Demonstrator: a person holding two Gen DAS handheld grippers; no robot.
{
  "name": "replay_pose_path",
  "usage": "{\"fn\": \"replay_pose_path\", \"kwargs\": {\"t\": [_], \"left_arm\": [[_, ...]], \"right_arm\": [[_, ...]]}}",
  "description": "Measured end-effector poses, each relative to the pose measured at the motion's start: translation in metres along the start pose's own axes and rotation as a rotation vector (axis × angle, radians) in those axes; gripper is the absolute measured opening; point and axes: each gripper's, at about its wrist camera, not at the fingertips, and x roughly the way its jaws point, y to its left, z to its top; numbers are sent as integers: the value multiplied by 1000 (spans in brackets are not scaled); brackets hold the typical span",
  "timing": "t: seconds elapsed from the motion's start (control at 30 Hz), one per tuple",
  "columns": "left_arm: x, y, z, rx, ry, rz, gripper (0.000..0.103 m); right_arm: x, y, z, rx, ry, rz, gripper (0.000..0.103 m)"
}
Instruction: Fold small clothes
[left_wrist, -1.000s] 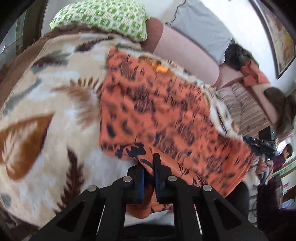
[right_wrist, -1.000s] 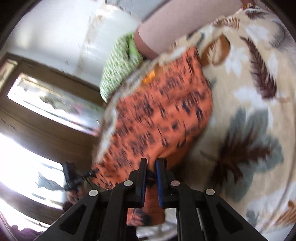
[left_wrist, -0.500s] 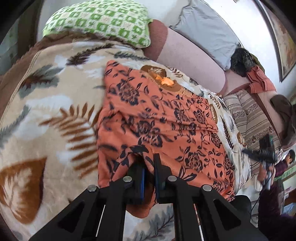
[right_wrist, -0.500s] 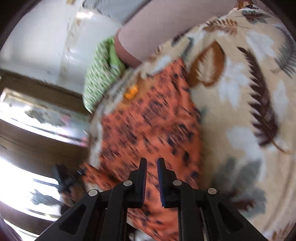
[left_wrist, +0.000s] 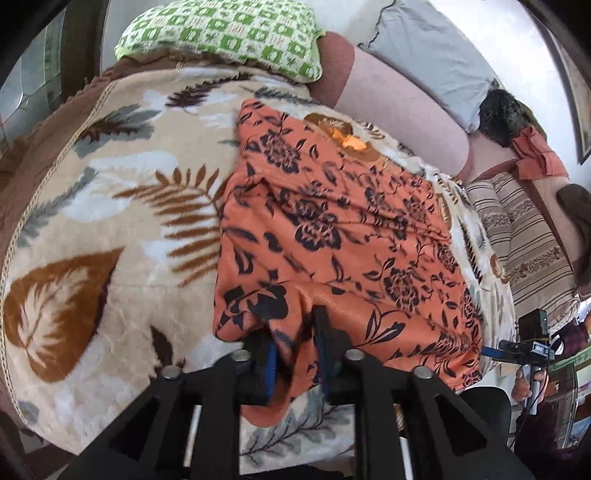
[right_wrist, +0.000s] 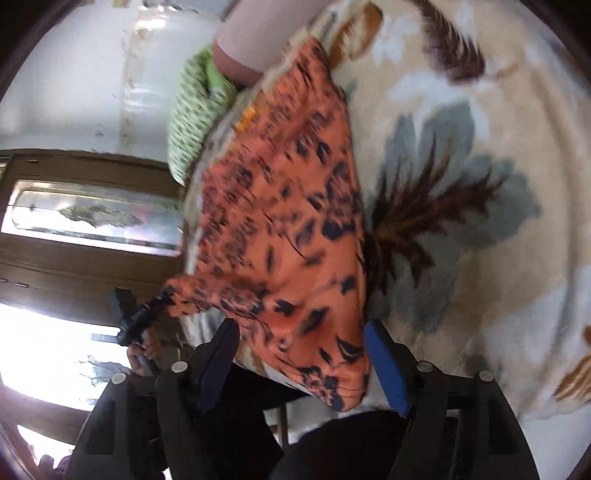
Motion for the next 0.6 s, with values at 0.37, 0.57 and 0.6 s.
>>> {"fn": "replay_pose_path", "kwargs": {"t": [0.37,0.57,0.6], "left_arm": [[20,7,-39,24,99,-17,22],[9,-4,-32,75,89,-37,9],[5,-6,-28,81,74,-47,9]], "right_arm": [[52,3,-26,-68,96,17,23],[43,55,-23,-166,48,8,13],[35,68,-19,-191,28,15,13]]}}
